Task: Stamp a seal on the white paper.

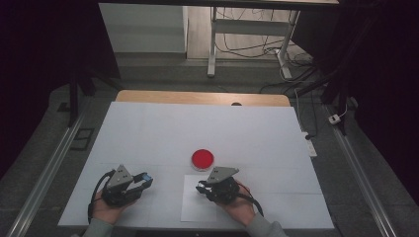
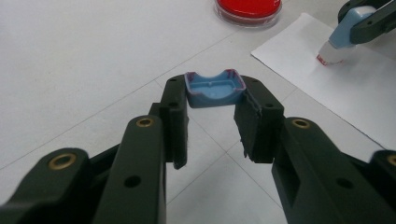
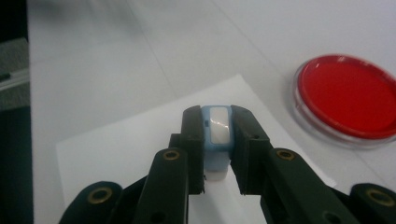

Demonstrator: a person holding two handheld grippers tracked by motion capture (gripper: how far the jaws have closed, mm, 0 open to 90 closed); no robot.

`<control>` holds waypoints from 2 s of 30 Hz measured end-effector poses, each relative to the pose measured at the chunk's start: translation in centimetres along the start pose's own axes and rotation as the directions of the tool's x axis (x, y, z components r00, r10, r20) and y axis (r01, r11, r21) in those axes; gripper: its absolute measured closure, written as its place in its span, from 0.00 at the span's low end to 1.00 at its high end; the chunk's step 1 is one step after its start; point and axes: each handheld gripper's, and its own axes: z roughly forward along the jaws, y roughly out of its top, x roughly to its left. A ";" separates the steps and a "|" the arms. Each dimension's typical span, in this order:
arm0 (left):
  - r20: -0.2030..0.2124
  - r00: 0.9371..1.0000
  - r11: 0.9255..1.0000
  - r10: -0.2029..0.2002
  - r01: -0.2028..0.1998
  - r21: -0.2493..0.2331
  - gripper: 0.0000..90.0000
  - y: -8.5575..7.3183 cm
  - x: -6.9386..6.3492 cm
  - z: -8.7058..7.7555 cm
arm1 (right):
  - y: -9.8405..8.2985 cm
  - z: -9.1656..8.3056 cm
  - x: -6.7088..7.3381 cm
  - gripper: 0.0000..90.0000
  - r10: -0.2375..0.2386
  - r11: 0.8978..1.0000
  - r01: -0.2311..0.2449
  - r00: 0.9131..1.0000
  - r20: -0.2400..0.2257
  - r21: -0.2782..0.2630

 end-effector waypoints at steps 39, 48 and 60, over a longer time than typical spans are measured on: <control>0.003 1.000 1.000 0.002 -0.002 0.000 0.72 0.0 0.1 0.0 | 0.3 -5.0 -3.3 0.84 0.175 0.958 -0.170 0.985 0.000 -0.231; 0.004 1.000 1.000 0.002 -0.002 0.000 0.72 0.0 0.0 0.0 | 0.3 -6.0 -3.8 0.84 0.197 0.944 -0.186 0.980 0.013 -0.272; 0.007 1.000 1.000 0.003 -0.003 0.003 0.72 0.0 0.1 0.0 | 0.2 -6.2 -4.1 0.84 0.210 0.939 -0.198 0.978 0.014 -0.280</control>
